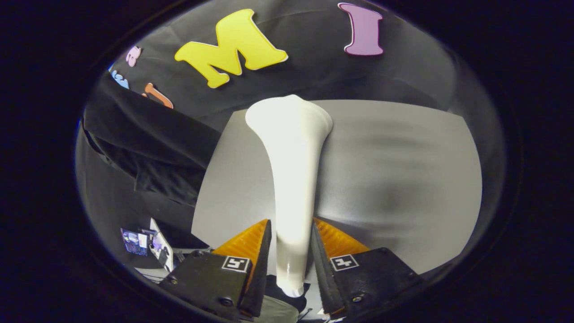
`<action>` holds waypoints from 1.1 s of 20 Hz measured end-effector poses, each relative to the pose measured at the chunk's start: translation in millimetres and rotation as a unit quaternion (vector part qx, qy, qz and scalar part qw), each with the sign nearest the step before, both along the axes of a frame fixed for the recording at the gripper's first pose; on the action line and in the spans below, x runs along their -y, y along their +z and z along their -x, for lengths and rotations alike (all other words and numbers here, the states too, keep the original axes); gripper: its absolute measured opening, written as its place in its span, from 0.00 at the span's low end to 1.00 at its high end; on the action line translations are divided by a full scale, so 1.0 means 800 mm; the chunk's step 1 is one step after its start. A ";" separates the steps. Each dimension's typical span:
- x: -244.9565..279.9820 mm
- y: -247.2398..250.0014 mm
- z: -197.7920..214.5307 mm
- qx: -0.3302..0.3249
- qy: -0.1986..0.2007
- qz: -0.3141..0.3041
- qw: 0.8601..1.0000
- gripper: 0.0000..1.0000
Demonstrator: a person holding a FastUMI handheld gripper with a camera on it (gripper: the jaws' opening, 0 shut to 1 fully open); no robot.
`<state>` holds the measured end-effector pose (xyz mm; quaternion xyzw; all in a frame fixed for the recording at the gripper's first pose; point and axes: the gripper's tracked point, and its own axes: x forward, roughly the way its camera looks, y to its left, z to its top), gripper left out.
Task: Iron the clothes twice with a garment steamer, once on the left side and once on the right side.
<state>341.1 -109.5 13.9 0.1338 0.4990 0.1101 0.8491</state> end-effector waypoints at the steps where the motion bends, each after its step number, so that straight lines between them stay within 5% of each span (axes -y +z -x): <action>1: 0.000 -0.002 0.000 -0.007 -0.009 -0.007 1.000 0.48; 6: -0.005 -0.003 0.000 0.002 -0.019 -0.015 1.000 0.39; 12: -0.005 0.001 0.002 0.061 -0.085 -0.025 0.994 0.31; 22: -0.058 0.080 0.111 0.215 -0.147 0.050 0.964 0.29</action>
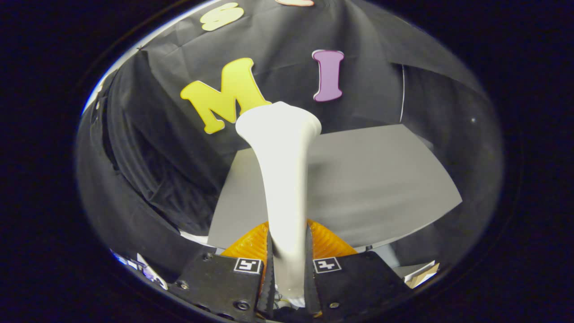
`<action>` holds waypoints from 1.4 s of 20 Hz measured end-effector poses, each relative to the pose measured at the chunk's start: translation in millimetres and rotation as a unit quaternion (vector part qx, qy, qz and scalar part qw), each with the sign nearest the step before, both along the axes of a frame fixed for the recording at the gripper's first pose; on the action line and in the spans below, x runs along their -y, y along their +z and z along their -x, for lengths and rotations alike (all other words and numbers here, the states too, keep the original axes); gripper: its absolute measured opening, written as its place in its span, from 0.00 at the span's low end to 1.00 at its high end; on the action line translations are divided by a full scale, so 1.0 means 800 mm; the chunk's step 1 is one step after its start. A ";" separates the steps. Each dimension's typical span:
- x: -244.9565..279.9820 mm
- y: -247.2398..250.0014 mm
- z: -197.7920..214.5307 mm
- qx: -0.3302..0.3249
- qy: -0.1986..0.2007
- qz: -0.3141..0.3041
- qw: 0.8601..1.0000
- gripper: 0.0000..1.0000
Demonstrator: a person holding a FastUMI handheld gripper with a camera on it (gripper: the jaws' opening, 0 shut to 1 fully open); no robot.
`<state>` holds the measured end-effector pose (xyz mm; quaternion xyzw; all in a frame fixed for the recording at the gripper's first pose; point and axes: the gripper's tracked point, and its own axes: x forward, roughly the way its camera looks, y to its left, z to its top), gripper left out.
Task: Iron the clothes twice with a garment steamer, once on the left side and once on the right side.
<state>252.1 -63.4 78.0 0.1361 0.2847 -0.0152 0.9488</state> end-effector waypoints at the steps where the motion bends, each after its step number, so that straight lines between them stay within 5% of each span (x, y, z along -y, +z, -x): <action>1: -0.007 0.004 0.015 0.013 -0.008 0.012 1.000 0.29; 17: -0.144 0.019 0.223 0.107 -0.163 0.136 0.971 0.29; 28: -0.236 0.008 0.267 0.176 -0.095 0.172 0.965 0.29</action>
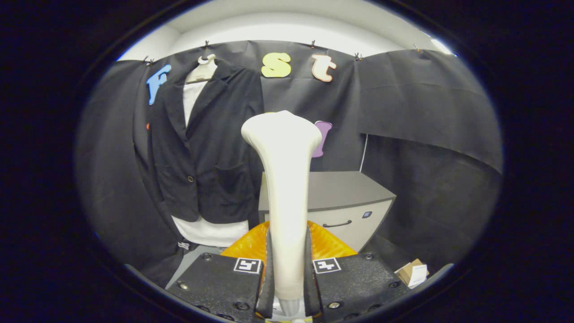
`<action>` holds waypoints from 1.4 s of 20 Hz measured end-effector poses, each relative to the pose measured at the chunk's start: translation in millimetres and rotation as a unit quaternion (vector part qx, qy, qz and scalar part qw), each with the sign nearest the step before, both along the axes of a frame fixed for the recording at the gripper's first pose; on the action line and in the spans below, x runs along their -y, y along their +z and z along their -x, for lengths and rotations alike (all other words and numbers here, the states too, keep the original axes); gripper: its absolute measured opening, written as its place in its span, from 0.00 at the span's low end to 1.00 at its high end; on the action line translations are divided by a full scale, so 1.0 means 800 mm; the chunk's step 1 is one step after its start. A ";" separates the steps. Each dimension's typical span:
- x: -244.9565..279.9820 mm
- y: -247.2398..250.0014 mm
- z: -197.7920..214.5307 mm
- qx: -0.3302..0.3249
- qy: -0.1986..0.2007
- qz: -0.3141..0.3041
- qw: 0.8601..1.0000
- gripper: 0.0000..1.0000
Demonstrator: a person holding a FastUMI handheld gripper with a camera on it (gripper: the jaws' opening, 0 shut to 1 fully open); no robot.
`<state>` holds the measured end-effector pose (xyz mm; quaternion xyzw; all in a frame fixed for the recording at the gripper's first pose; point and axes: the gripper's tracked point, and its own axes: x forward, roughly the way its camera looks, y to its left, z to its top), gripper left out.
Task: Iron the clothes twice with a garment steamer, once on the left side and once on the right side.
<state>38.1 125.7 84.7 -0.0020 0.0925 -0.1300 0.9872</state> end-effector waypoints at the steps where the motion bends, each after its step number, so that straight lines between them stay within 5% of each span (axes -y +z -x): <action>1: -0.005 0.003 0.001 0.003 0.006 0.001 1.000 0.29; 12: -0.083 0.080 -0.049 0.050 0.022 0.034 0.998 0.29; 28: -0.159 0.313 -0.246 0.237 0.007 0.098 0.967 0.29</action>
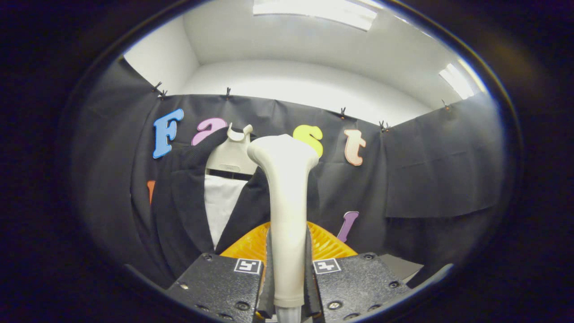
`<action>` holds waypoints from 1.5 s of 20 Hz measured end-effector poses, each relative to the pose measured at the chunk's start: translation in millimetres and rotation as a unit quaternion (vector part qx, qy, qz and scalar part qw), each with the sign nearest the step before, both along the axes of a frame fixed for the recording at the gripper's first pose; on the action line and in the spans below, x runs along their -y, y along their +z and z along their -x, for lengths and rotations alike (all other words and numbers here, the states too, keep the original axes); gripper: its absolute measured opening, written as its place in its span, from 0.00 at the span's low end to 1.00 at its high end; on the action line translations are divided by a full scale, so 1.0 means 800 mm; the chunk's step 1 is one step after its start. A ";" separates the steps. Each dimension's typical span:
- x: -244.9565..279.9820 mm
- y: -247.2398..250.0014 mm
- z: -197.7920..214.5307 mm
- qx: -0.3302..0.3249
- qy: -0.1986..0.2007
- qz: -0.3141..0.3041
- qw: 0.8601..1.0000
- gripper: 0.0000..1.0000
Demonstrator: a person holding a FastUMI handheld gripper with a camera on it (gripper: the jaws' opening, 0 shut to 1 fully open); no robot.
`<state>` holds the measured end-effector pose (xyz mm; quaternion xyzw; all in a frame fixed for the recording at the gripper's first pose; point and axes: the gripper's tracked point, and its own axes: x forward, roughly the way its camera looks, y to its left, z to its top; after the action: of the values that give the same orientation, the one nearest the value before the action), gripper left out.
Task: Iron the clothes twice with a garment steamer, once on the left side and once on the right side.
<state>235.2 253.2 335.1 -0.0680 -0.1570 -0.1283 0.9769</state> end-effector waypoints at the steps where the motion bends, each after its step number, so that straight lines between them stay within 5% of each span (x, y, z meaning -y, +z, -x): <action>1: -0.002 0.007 -0.011 0.004 -0.002 0.001 1.000 0.29; 10: -0.002 -0.022 -0.075 -0.006 -0.007 -0.024 1.000 0.29; 30: -0.014 -0.225 -0.065 -0.100 -0.041 -0.008 0.994 0.29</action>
<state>287.0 264.3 155.2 -0.0787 -0.0547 -0.1618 0.9821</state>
